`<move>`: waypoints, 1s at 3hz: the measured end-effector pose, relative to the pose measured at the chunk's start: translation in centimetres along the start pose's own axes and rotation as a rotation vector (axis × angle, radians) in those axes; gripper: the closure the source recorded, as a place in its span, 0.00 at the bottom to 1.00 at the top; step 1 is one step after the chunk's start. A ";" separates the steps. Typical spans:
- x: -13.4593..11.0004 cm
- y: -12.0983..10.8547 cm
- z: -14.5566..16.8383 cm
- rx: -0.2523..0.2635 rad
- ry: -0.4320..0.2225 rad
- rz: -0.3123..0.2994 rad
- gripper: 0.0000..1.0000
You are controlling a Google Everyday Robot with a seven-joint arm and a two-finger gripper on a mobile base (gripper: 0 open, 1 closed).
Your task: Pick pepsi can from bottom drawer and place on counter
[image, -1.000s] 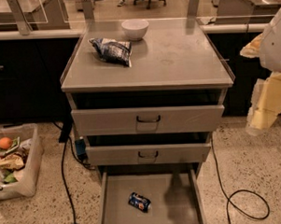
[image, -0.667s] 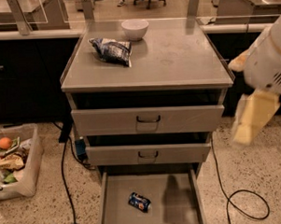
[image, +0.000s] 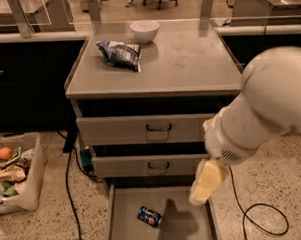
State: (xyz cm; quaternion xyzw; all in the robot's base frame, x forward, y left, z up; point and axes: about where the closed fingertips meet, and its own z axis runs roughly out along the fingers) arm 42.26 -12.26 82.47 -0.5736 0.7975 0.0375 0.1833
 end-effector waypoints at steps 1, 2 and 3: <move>0.8 1.1 2.9 0.001 0.002 0.015 0.00; 0.6 1.5 3.1 0.006 -0.007 0.015 0.00; -0.4 3.8 6.6 0.020 0.000 0.025 0.00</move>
Offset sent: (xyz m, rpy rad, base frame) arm -0.0049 0.0056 -0.0307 0.0030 0.0058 -0.0146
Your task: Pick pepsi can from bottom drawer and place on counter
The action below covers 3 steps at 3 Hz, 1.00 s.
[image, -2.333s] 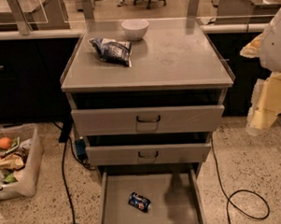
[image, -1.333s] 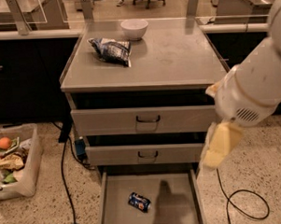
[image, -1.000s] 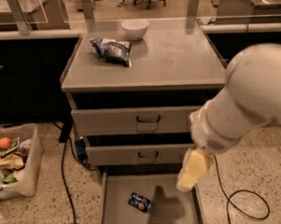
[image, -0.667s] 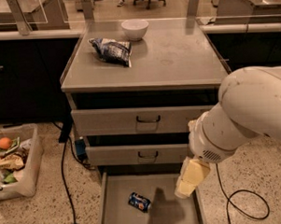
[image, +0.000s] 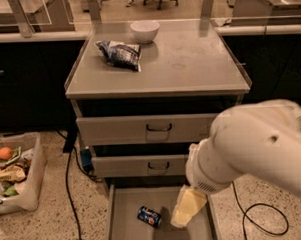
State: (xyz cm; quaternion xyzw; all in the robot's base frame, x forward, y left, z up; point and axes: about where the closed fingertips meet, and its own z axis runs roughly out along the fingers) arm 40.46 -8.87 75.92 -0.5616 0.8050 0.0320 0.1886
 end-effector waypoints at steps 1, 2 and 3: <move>0.0 3.1 8.1 -0.035 0.043 -0.024 0.00; 1.1 5.7 16.3 -0.105 0.121 -0.094 0.00; 3.0 4.8 22.8 -0.150 0.128 0.065 0.00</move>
Offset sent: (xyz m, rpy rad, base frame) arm -0.0082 0.0757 -0.2709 -0.1601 0.2663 -0.1812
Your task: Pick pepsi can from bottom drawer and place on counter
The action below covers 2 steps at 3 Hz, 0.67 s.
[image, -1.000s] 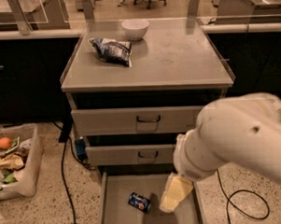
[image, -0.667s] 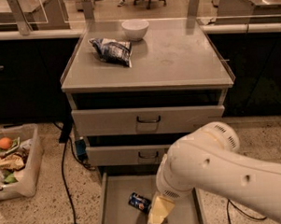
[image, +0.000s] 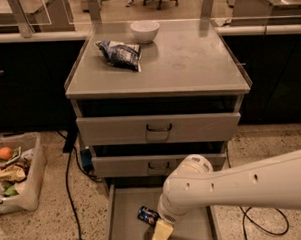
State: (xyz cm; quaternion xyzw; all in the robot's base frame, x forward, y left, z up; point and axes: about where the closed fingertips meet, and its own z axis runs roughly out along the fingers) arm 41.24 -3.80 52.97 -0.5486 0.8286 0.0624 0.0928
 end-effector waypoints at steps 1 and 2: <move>1.5 0.8 2.1 -0.046 0.024 0.098 0.00; 1.7 0.7 2.0 -0.051 0.013 0.107 0.00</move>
Offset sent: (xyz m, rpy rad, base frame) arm -0.0108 -0.0124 -0.0242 0.0306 0.0749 -0.1017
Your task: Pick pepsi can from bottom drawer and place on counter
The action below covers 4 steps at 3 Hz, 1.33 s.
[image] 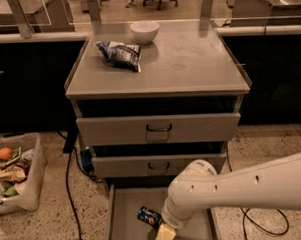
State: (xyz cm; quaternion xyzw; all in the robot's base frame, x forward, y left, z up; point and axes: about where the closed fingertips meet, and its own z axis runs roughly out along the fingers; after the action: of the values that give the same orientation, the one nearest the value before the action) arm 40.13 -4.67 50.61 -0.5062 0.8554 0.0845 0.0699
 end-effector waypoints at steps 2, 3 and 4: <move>-0.4 -3.5 5.4 -0.126 -0.175 0.201 0.00; -0.3 -3.1 7.6 -0.170 -0.175 0.226 0.00; -0.3 -3.1 7.7 -0.170 -0.175 0.226 0.00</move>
Offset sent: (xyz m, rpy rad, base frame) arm 0.0605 0.0014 -0.1151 0.3453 0.1651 -0.3093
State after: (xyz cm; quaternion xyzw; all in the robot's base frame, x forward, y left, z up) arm 43.22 -4.25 42.97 -0.4015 0.8873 0.2078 0.0912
